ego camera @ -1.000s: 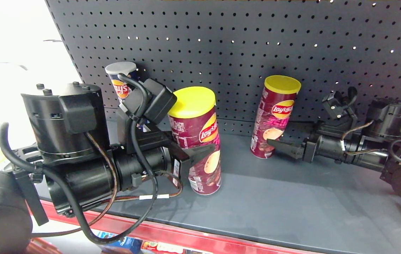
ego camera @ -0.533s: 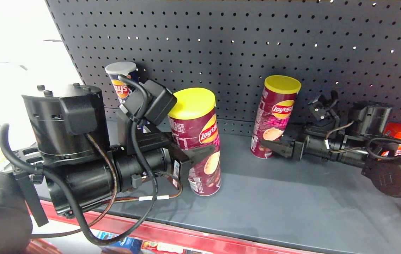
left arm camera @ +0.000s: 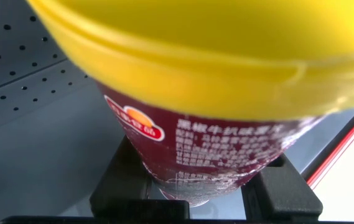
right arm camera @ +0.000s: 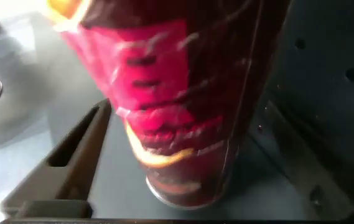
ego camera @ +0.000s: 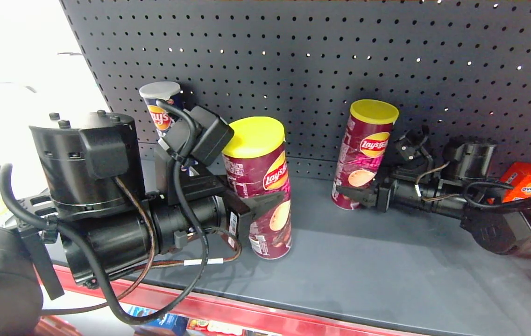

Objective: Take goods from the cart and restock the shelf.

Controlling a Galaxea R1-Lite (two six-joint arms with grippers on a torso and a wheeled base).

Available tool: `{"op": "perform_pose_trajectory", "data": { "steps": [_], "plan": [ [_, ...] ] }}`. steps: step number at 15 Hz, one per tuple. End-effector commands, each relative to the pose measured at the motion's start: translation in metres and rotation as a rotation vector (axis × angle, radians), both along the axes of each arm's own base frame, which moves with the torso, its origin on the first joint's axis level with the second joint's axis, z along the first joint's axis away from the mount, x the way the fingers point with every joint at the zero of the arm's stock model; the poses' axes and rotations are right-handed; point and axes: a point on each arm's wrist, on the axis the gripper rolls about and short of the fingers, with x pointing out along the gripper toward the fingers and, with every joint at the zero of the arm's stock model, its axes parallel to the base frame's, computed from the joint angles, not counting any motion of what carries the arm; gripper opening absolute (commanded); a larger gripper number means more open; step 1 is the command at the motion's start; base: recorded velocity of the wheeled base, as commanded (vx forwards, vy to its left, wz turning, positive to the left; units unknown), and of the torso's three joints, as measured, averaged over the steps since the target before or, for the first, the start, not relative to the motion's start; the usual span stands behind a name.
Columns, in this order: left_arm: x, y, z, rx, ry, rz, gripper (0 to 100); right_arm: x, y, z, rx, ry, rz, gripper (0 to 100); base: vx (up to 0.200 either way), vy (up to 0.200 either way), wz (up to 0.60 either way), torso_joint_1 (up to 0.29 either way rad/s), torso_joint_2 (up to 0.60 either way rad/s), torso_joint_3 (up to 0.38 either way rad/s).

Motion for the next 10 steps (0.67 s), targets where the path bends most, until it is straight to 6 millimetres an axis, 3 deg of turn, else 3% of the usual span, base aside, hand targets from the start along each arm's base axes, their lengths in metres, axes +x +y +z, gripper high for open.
{"op": "perform_pose_trajectory", "data": {
  "steps": [1,6,10],
  "plan": [
    [0.0,0.0,0.0,0.0,0.0,0.0,0,0.005,0.003,-0.003,-0.001,0.002,0.006,0,0.0,0.0,0.0,0.0,0.0,0.0],
    [0.002,0.003,0.0,0.002,0.0,0.011,0,-0.006,0.006,0.004,0.003,-0.015,0.009,0,0.0,0.0,0.0,0.0,0.0,0.0],
    [0.002,0.003,0.0,0.002,0.0,0.012,0,-0.042,-0.005,0.019,0.007,-0.033,-0.014,0,0.0,0.0,0.0,0.0,0.0,0.0]
  ]
}}
